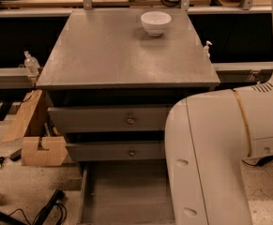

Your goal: Place green jalapeno chip bag into bottom drawer

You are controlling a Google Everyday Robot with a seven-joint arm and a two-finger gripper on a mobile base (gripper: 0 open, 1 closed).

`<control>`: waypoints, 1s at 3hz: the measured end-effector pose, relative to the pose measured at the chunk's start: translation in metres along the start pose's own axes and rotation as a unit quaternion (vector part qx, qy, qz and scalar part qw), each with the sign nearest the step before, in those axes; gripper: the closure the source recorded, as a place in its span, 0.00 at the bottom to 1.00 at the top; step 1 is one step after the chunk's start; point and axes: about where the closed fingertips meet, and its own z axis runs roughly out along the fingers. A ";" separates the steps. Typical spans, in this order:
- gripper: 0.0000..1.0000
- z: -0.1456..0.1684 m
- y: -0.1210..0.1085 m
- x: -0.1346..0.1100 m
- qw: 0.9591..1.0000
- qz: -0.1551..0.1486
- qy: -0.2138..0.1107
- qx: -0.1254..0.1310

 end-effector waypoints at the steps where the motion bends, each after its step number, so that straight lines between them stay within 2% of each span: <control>1: 1.00 -0.001 0.000 -0.003 1.000 0.000 -0.002 0.000; 2: 1.00 -0.020 0.009 -0.002 1.000 0.003 0.011 -0.017; 3: 1.00 -0.061 0.023 -0.002 0.999 0.025 0.005 -0.046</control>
Offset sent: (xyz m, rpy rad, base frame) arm -0.0576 -0.0154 0.0372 -0.0343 0.1662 0.0090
